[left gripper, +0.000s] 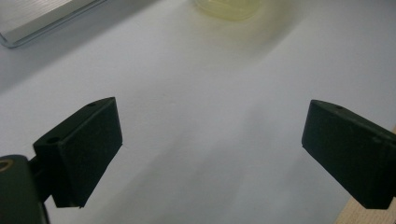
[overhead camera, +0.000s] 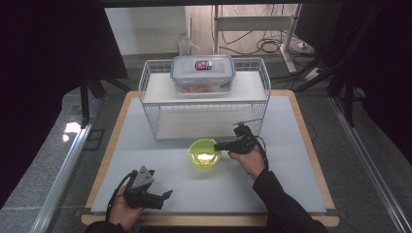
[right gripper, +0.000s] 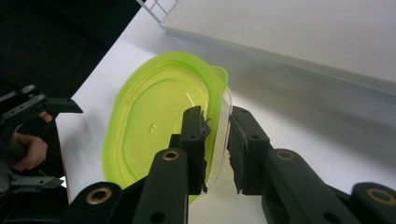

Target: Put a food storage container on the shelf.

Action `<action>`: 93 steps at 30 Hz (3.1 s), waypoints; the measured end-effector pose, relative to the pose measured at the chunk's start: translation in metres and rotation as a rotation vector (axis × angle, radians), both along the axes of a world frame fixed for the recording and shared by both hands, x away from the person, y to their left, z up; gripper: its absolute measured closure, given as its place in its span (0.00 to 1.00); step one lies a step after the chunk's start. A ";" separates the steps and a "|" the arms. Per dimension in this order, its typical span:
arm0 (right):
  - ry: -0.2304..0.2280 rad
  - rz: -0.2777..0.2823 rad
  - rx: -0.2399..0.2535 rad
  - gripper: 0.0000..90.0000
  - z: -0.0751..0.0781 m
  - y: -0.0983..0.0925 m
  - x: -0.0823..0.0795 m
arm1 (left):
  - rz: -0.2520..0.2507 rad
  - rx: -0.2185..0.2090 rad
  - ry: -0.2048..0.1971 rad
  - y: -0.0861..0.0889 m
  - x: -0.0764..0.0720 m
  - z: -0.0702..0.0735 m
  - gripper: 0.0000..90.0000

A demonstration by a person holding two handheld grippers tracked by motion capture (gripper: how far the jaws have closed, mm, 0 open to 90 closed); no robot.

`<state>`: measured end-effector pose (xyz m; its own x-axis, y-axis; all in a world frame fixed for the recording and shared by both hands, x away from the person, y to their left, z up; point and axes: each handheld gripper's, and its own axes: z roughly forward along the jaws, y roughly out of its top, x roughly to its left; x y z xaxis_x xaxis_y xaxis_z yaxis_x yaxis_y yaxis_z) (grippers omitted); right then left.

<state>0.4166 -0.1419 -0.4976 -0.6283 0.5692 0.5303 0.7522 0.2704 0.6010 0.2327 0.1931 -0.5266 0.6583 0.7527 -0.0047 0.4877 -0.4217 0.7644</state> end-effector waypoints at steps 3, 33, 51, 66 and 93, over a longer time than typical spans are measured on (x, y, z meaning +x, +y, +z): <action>0.015 -0.002 0.010 0.87 -0.002 0.001 0.002 | -0.001 0.001 0.000 0.000 0.000 0.000 0.06; 0.028 0.001 0.158 0.92 0.033 -0.003 -0.008 | 0.006 -0.015 -0.021 0.002 -0.001 0.003 0.06; -0.042 0.010 0.254 0.92 0.092 -0.016 -0.017 | -0.001 -0.015 -0.022 0.002 -0.001 0.003 0.06; -0.098 0.002 0.323 0.94 0.157 -0.022 -0.009 | -0.004 -0.018 -0.028 0.003 -0.001 0.003 0.06; -0.198 -0.138 0.381 0.93 0.248 -0.014 0.038 | -0.004 -0.054 -0.041 0.005 -0.002 0.006 0.05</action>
<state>0.4550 -0.1560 -0.2501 -0.6706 0.4420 0.5957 0.6262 -0.0932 0.7741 0.2310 0.1983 -0.5204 0.6618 0.7495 -0.0184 0.4539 -0.3811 0.8054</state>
